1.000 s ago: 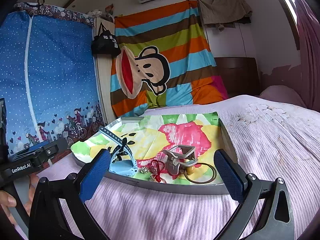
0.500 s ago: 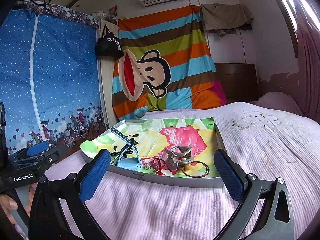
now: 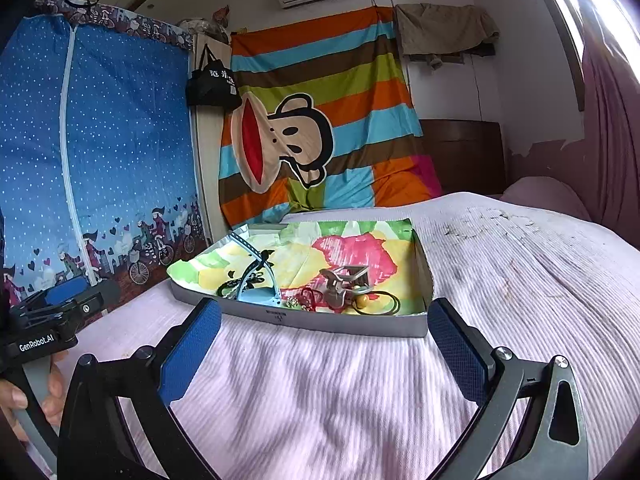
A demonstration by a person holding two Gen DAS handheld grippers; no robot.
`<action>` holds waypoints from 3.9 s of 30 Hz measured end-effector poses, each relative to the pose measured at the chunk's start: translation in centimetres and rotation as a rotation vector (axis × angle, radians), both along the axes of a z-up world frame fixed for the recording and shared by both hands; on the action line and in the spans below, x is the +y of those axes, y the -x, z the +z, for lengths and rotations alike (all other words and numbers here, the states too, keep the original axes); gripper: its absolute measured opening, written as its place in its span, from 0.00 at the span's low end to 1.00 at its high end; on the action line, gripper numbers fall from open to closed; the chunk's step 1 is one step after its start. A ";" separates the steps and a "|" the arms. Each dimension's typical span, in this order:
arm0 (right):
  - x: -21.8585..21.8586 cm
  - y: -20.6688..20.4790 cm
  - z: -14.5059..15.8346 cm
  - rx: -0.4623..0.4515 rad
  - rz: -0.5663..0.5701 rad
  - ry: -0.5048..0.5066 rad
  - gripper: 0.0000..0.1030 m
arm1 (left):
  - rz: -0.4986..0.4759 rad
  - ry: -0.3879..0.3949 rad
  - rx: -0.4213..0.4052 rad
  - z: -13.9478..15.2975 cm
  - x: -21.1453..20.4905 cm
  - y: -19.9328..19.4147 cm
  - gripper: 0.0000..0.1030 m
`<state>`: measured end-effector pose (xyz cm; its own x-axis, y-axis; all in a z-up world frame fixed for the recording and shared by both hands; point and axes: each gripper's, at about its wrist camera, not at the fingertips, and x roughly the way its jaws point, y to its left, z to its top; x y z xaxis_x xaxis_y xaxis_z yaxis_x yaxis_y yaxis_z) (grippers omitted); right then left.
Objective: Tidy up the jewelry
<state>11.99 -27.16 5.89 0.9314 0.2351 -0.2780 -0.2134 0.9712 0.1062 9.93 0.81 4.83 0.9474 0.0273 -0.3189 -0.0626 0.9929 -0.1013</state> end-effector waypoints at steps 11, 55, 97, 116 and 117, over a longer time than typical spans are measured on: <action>-0.8 3.0 -0.9 0.015 -0.029 0.009 0.99 | -0.002 -0.002 0.007 -0.6 0.3 2.5 1.00; -0.7 6.7 -3.2 0.054 -0.066 0.037 0.99 | -0.027 -0.055 0.003 -2.4 -0.7 5.4 1.00; -1.0 6.5 -3.4 0.053 -0.070 0.030 0.99 | -0.025 -0.043 0.001 -2.5 -0.4 5.5 1.00; -1.0 6.5 -3.4 0.051 -0.070 0.030 0.99 | -0.026 -0.042 0.002 -2.6 -0.4 5.4 1.00; -1.0 6.5 -3.4 0.052 -0.071 0.030 0.99 | -0.026 -0.042 0.002 -2.6 -0.4 5.4 1.00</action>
